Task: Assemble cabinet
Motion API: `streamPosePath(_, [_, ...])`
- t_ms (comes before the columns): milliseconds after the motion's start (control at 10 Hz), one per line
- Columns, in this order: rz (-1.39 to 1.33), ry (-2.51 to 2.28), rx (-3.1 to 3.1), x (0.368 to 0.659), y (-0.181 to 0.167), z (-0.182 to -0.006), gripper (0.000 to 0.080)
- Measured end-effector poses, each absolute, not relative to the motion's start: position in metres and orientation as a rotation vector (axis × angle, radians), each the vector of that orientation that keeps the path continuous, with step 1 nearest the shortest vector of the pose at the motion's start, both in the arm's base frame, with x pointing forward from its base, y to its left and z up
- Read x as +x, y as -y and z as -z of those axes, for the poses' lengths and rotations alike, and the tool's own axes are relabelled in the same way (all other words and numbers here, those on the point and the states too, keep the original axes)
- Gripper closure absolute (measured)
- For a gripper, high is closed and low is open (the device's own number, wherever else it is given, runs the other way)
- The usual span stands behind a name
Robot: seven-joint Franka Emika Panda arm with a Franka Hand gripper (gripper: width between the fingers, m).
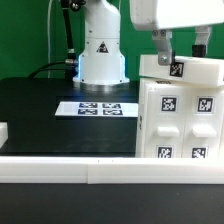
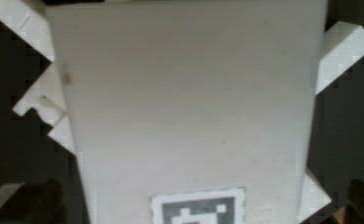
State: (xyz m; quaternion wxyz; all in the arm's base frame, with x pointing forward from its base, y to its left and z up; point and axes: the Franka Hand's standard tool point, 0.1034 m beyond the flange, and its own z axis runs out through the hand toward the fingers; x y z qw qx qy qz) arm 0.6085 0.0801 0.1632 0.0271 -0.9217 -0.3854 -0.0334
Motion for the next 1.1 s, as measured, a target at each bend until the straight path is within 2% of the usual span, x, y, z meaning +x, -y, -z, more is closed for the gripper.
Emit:
streamPosePath(100, [0.102, 1.188, -2.848, 0.6085, -0.0793, -0.163, 0.0025])
streamPosePath(200, [0.102, 1.187, -2.848, 0.6085, -0.0785, -0.1627, 0.0195])
streamPosePath(300, [0.103, 1.186, -2.849, 0.6087, -0.0781, -0.1626, 0.0195])
streamPosePath(400, [0.104, 1.185, -2.85, 0.6089, -0.0777, -0.1626, 0.0243])
streamPosePath(900, [0.102, 1.153, -2.862, 0.6092, -0.077, -0.1629, 0.0243])
streamPosePath(1100, [0.097, 0.983, -2.92, 0.6091, -0.0771, -0.1628, 0.0242])
